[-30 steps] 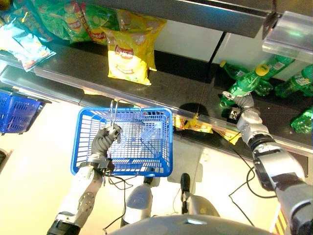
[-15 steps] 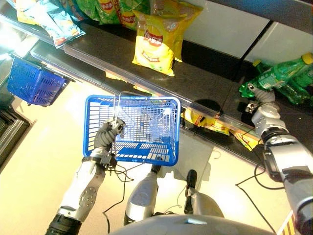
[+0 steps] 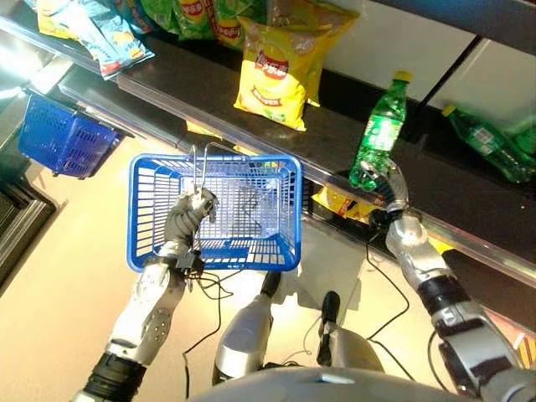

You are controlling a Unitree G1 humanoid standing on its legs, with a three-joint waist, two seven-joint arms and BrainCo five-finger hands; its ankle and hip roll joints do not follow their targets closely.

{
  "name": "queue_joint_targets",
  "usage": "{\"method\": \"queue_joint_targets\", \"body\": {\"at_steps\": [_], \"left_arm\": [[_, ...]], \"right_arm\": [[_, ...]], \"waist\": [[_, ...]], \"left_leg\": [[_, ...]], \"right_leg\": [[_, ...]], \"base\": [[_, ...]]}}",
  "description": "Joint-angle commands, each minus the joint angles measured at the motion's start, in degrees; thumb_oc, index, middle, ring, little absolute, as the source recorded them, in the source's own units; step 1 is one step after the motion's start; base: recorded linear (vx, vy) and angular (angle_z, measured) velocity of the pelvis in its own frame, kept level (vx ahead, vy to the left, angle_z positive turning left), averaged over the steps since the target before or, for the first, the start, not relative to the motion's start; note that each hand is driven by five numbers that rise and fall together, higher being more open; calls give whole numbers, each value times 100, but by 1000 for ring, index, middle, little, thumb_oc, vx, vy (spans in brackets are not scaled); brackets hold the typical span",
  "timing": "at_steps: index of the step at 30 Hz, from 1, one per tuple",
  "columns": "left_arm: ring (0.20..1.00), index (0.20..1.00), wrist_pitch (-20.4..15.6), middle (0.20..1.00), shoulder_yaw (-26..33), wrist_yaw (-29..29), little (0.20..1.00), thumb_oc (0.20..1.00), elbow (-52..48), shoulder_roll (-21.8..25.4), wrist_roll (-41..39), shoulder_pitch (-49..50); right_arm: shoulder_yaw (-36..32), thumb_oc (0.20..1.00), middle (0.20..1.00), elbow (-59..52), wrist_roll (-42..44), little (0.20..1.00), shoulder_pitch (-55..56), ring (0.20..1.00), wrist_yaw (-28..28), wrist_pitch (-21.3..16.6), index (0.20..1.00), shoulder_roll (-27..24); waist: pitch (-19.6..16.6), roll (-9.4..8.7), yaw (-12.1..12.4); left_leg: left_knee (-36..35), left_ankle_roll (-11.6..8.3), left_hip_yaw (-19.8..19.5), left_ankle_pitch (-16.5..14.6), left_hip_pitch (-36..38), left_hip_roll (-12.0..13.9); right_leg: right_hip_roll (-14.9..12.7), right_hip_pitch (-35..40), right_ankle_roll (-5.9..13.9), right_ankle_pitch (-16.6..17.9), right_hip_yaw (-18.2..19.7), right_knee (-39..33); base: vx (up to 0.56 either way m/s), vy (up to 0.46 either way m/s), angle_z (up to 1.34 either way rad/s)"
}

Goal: Pick up the snacks into the basket

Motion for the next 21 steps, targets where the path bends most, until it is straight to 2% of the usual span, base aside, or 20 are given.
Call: {"method": "queue_joint_targets", "body": {"at_steps": [1,5,8,9,11,13,16,19,20,21], "left_arm": [[200,200,-810,200,77,-74,200,200,-899,111,214,-394],[200,200,-801,200,-454,-57,200,200,-761,77,300,-1107],[200,200,-764,200,-831,-52,200,200,-778,52,280,-1494],[200,200,-755,200,-1061,-44,200,200,-843,21,224,-1783],[200,200,-745,200,-1217,-47,200,200,-865,17,198,-1967],[200,200,-742,200,-1300,-46,200,200,-899,-9,172,-2072],[200,200,-734,200,-1726,-8,200,200,-944,-252,-25,-2424],[200,200,-712,200,-1785,35,200,200,-948,-351,-56,-2511],[200,200,-678,200,-1828,122,200,200,-947,-472,-83,-2635],[200,200,-651,200,-1852,125,200,200,-971,-502,-67,-2671]], "right_arm": [[302,200,200,-1141,-491,200,-402,200,424,-882,200,-345],[1239,200,200,-921,-1072,200,-690,200,754,-748,200,-414],[1866,200,200,-490,-1254,200,-918,200,953,-601,200,-212],[2186,200,200,63,-1222,200,-1140,200,1014,-514,200,116],[2414,200,200,418,-1370,200,-1395,200,1002,-470,200,288],[2441,200,200,599,-1268,200,-1451,200,971,-447,200,448],[2460,200,200,1650,-1040,200,-1853,200,677,-305,200,1091],[2467,200,200,1851,-997,200,-1929,200,579,-284,200,1306],[2403,200,200,2206,-787,200,-1899,200,497,-235,200,1579],[2478,200,200,2234,-799,200,-1886,200,523,-201,200,1643]], "waist": [[-447,-351,-27],[-365,-406,74],[-308,-422,176],[-246,-406,239],[-201,-391,296],[-169,-372,326],[14,-239,485],[19,-194,516],[60,-142,571],[93,-123,589]], "left_leg": [[494,82,-109,-383,-310,-283],[527,50,-291,-333,-407,-329],[571,37,-428,-307,-493,-373],[613,24,-521,-279,-597,-412],[652,10,-582,-257,-680,-438],[662,1,-611,-241,-718,-446],[755,-29,-778,-190,-885,-528],[723,-31,-854,-134,-932,-549],[717,-35,-914,-124,-944,-587],[712,-43,-952,-108,-963,-603]], "right_leg": [[-266,-274,422,-435,-230,816],[-302,-253,411,-445,-413,832],[-314,-241,414,-449,-524,829],[-323,-284,406,-452,-580,861],[-325,-335,404,-464,-623,901],[-335,-355,399,-469,-668,922],[-385,-446,387,-501,-843,1095],[-408,-486,388,-479,-933,1128],[-438,-477,390,-520,-1002,1181],[-456,-481,389,-531,-1051,1215]], "base": [[-25,-31,0],[-42,-26,24],[-55,-25,31],[-68,-24,20],[-67,-23,26],[-60,-11,27],[-70,5,25],[-20,10,42],[-12,4,20],[-22,6,20]]}}
